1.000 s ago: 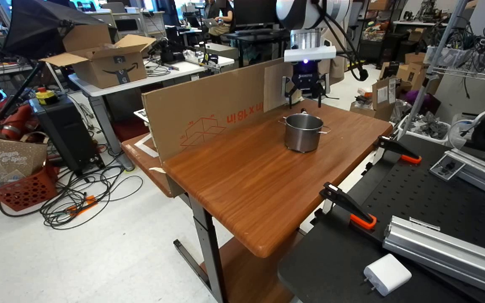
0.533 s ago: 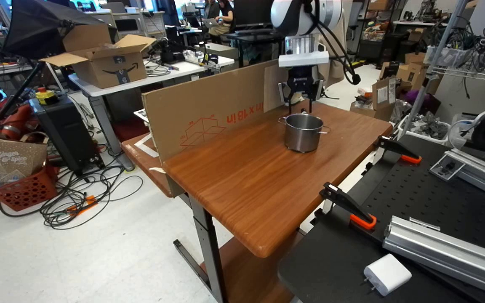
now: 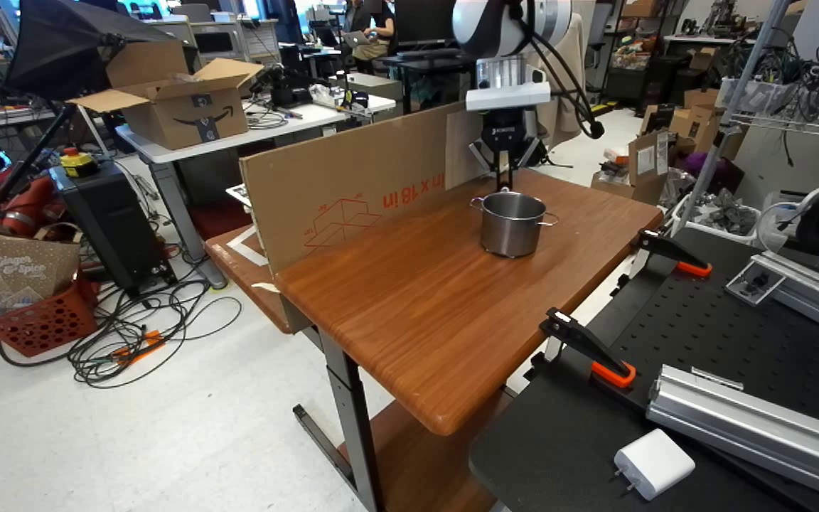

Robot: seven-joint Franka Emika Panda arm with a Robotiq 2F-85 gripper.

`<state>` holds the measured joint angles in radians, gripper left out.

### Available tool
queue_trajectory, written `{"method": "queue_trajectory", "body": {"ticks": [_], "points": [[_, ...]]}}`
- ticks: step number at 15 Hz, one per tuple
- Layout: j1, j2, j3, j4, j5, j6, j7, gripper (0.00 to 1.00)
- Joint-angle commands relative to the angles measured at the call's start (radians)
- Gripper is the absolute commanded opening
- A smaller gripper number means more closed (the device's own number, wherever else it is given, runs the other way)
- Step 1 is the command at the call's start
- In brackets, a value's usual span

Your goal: Pick up the marker and put it in the bowl

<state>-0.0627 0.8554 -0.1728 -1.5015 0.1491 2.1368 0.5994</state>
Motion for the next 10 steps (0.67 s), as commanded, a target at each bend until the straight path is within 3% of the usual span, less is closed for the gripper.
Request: {"method": "queue_trajectory", "body": {"ticks": [1,10], "points": [[0.008,0.009,-0.018,0.025,-0.022,-0.03,0.015,0.05],[0.023,-0.122,-0.044,-0.086,-0.033,0.046,0.02,0.05]]}}
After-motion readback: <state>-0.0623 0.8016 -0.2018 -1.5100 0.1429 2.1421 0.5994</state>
